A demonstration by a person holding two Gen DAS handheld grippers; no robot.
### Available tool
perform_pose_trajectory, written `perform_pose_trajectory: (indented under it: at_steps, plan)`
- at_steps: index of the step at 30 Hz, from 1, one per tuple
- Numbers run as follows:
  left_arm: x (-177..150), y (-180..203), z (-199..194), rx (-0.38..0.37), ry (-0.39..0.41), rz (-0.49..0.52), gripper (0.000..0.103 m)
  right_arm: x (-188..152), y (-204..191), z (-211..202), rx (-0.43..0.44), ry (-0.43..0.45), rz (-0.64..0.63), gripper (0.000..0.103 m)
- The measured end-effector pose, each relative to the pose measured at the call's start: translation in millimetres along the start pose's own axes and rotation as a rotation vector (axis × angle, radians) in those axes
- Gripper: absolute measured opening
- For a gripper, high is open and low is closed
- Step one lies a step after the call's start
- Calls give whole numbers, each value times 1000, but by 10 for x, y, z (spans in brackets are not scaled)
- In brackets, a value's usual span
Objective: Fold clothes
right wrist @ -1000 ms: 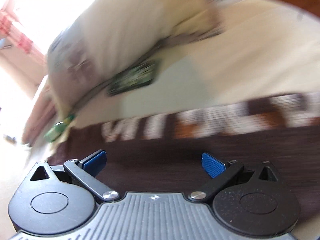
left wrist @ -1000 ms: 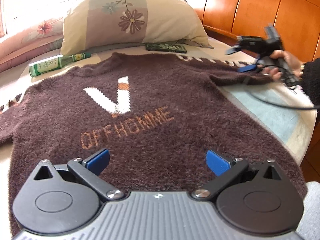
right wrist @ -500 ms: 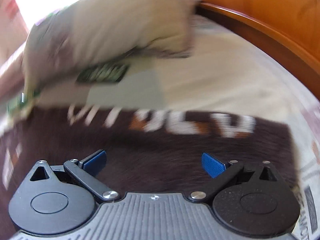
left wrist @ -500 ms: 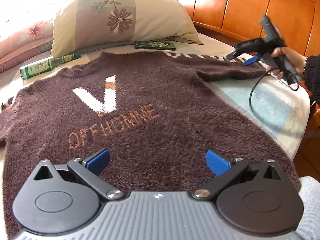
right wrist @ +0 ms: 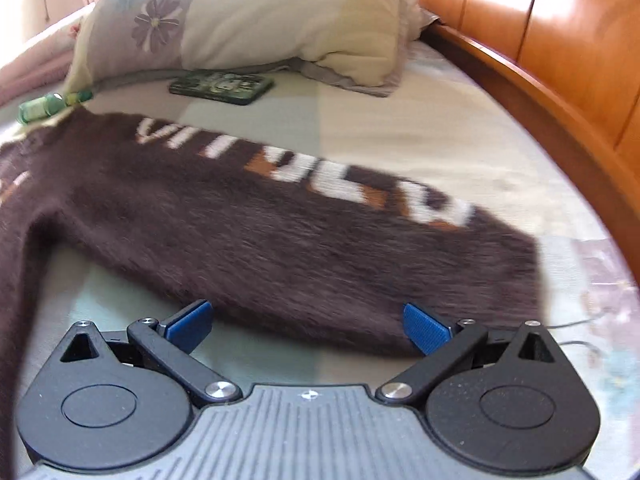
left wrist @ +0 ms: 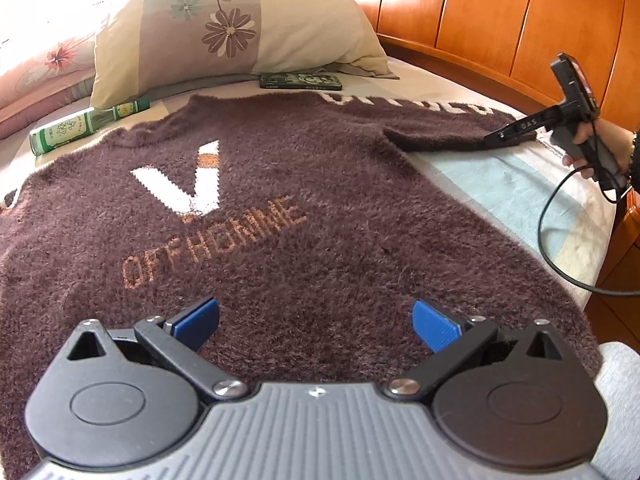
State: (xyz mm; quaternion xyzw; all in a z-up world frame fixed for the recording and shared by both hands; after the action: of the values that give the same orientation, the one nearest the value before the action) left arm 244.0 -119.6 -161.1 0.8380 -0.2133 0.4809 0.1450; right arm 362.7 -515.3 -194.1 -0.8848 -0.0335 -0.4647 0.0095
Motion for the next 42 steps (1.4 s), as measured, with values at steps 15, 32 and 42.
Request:
perform_pose_trajectory:
  at_steps: [15,32,42]
  plan:
    - [21,-13,61,31,-27,25,102,242,691,231,51,116,631,103]
    - [231,-117,-107,116,1,13,102,250,-352,467,-162,9,204,103]
    - [559,-219,-47,79,35,-72,102,130,-382,348,-166,65,138,103]
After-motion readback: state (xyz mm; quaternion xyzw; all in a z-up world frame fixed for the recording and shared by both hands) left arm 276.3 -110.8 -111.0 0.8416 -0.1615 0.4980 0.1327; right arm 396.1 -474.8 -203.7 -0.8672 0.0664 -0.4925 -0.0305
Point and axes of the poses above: each gripper's, at about its wrist camera, not at the fingertips, and z roughly the way its jaws point, y to its right, x to its top, the point moved 10 cm from there along z, roughly the way its jaws point, and after that the axes turned 15 degrees about y, right-handed, at the moved point
